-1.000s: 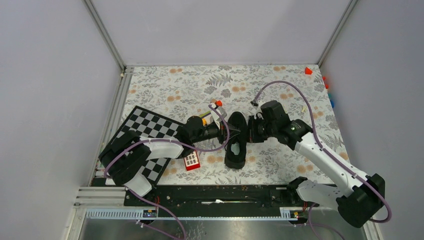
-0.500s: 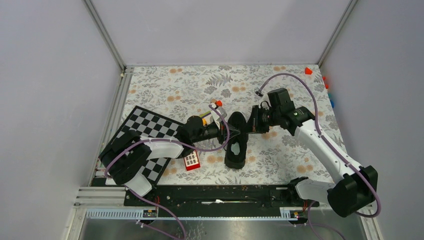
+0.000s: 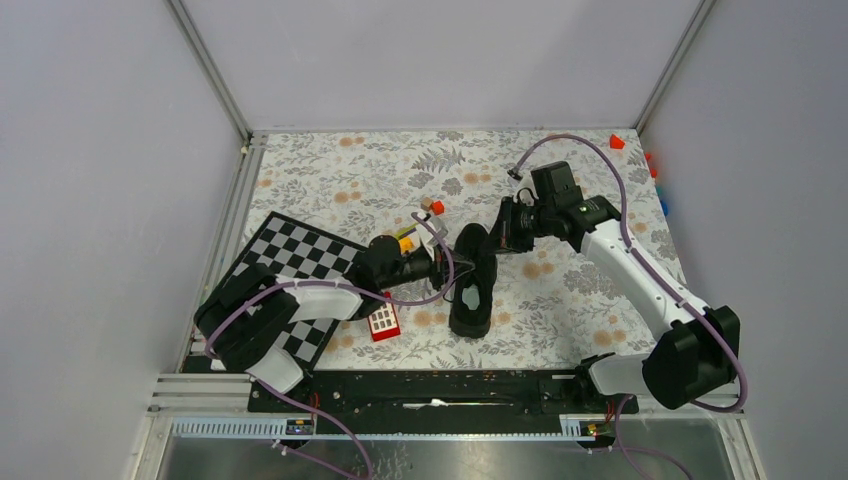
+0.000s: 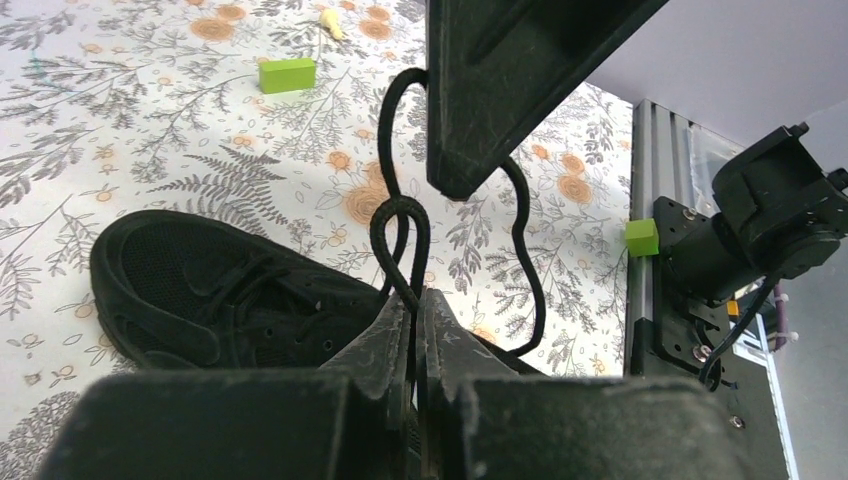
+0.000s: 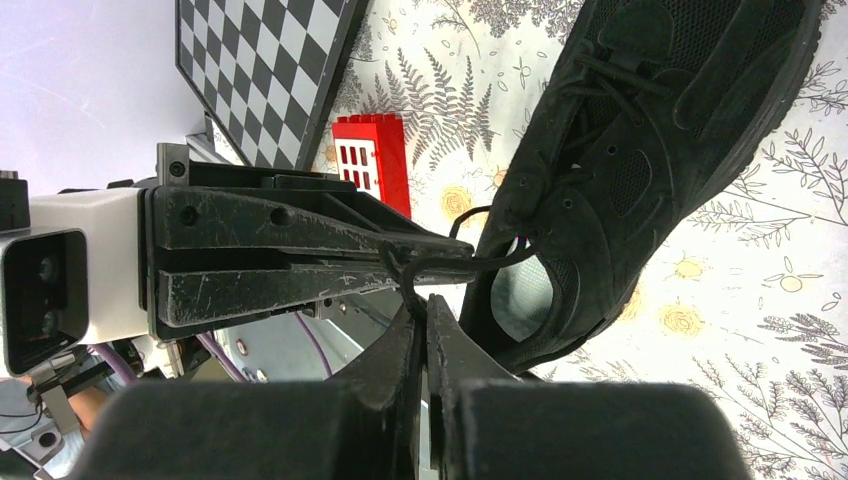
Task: Tie the shoes
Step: Wrap the shoelace around the shoelace.
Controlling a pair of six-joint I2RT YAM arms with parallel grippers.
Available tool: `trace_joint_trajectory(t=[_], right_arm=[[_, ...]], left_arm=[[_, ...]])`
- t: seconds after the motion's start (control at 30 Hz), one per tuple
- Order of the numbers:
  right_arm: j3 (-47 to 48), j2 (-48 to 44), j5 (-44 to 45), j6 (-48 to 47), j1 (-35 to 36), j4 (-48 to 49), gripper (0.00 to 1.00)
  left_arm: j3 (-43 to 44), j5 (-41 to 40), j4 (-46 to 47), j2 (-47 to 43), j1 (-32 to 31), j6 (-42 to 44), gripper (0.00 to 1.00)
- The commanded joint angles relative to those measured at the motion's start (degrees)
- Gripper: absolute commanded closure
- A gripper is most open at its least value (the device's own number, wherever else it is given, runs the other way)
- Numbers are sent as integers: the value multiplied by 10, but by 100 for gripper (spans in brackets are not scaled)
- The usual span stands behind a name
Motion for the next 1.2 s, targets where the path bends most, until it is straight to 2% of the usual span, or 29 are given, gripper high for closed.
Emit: trace_joint_trajectory(t=[0.0,0.27,0.37,0.6,0.87,1.17], right_arm=[[30,6,-17,-3,-5,9,100],[41,16,-26,-13,-10,8,100],[61,33,-39,-18,-10,5,100],[115,76,-79,-34,-8,-11,100],[134,82,-106,-41,0,-19,100],[110,66,-124,-42,14,-15,100]], left_arm=[[-5,-28,27,-28,11,2,100],[-6,3,13,-40,30,21,100],[-2,13,-31,-50,35,41,100],[45,108,-136,-51,37,74,100],[68,132,-126,-26,36,50,100],[102,146,-142,12,33,41,100]])
